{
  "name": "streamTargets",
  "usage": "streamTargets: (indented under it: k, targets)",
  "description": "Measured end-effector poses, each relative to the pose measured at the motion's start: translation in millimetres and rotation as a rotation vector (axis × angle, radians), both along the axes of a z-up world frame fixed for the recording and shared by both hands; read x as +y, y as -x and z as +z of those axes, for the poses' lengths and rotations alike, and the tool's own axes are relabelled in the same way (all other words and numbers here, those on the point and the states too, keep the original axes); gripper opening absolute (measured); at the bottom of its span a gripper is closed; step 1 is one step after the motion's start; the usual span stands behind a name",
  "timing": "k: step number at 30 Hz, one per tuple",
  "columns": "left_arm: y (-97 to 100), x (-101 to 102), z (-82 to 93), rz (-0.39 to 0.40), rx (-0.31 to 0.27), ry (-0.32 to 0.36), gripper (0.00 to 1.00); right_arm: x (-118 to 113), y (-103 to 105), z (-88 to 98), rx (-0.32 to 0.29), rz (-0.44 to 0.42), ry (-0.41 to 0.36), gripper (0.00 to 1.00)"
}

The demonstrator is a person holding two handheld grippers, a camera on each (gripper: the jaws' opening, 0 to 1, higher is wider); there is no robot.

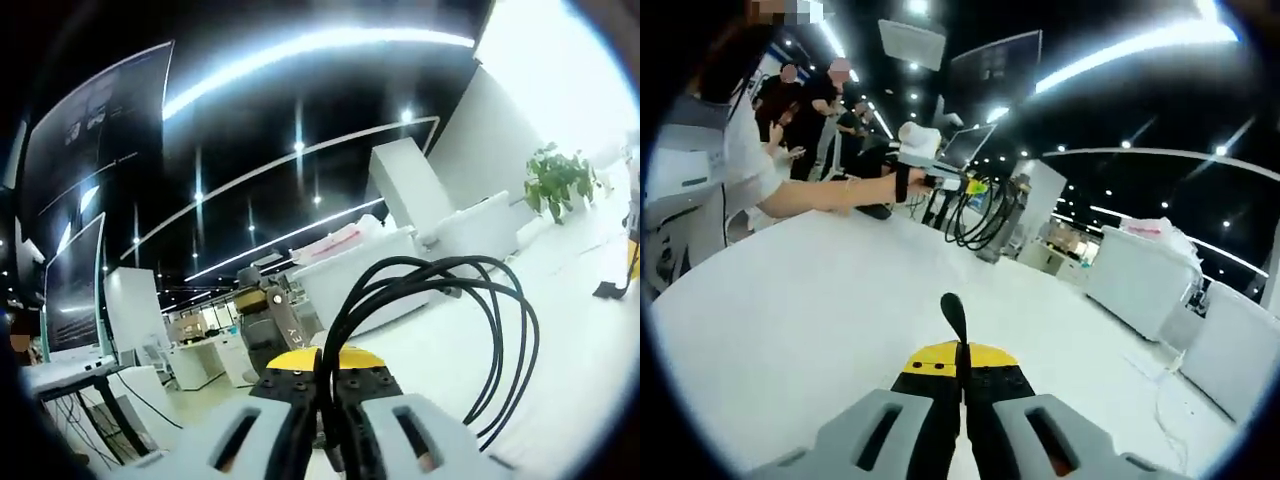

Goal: Coil the Type-C to USB data cable on the desktop and secure it with Velcro straps.

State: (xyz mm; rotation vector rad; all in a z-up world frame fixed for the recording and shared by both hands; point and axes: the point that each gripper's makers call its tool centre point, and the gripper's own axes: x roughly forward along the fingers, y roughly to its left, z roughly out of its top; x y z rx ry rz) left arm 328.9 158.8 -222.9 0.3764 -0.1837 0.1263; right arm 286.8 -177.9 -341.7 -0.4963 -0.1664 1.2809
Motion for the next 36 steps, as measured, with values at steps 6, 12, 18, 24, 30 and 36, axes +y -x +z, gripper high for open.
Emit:
streamTargets:
  k: [6,12,18,24,30,36]
  targets:
    - [-1.9,-4,-1.3,-0.013,0.007,-0.004,0.05,-20,-2,6.7,0.025,-0.031,-0.014,0.01]
    - [-1.0,-11,0.4,-0.029,0.002,-0.007,0.05,-35,-11,19.1,0.203,-0.093,-0.152,0.03]
    - [0.7,-33,5.9,-0.085,-0.006,-0.028,0.04,-37,-1,19.8,0.256,-0.089,-0.156,0.20]
    - [15.2,-74,17.4,-0.180,-0.019,-0.061,0.04,-62,3,33.0,0.290,-0.148,-0.241,0.20]
    - [44.2,-153,36.9,-0.401,0.013,-0.134,0.04,-75,16,76.9,0.292,-0.197,-0.404,0.20]
    - [67.2,-237,19.7,-0.651,0.160,-0.163,0.04,-80,36,110.8,0.305,-0.216,-0.502,0.28]
